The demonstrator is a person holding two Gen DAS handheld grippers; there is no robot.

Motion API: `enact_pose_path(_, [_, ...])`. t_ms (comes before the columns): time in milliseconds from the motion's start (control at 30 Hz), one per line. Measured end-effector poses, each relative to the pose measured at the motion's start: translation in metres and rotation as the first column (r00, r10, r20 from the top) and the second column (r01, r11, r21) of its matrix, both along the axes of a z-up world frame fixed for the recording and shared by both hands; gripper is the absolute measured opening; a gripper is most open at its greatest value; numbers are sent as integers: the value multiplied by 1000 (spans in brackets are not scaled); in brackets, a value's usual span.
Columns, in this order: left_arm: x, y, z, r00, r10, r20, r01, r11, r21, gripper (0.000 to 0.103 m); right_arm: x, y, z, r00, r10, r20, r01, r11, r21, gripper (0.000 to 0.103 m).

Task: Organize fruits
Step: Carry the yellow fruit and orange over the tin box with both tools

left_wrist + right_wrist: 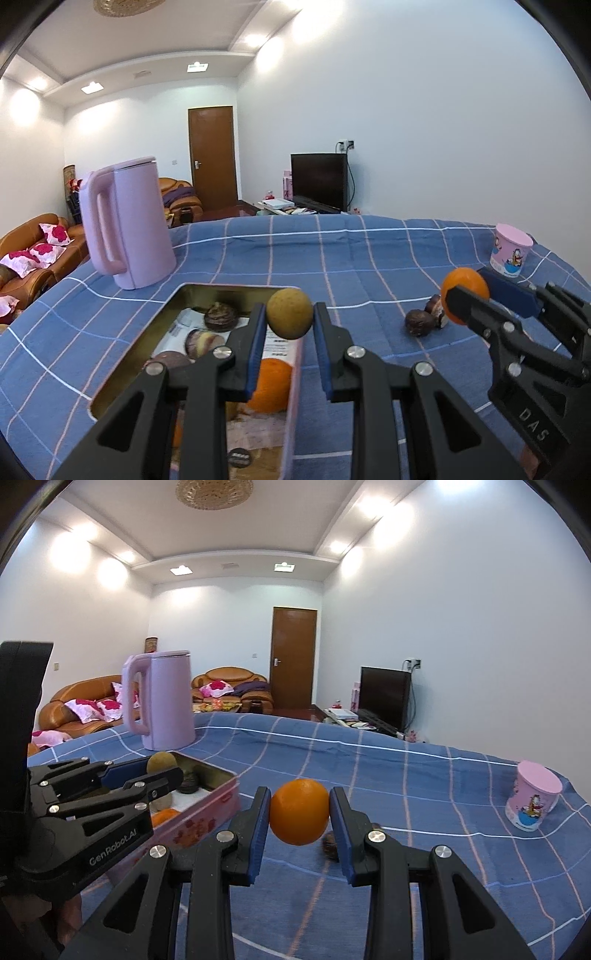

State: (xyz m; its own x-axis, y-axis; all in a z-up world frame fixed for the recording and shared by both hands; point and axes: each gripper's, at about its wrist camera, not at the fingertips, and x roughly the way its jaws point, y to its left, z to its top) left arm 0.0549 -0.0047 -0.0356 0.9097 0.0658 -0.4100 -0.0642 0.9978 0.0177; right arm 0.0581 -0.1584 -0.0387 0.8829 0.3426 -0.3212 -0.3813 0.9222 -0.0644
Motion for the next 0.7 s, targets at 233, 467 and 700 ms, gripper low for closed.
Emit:
enact_pose_path(233, [-9, 18, 2, 999, 36, 1, -36, 999, 0, 27, -4, 21, -1, 999, 44, -2, -44, 999, -4, 35])
enact_pose_path(467, [-16, 36, 1, 998, 69, -9, -69, 998, -6, 27, -6, 39, -1, 997, 83, -6, -83, 996, -9, 35])
enact_pose_path(700, [-22, 51, -3, 995, 95, -24, -95, 995, -7, 27, -8, 55, -3, 993, 118, -11, -118, 993, -10, 35])
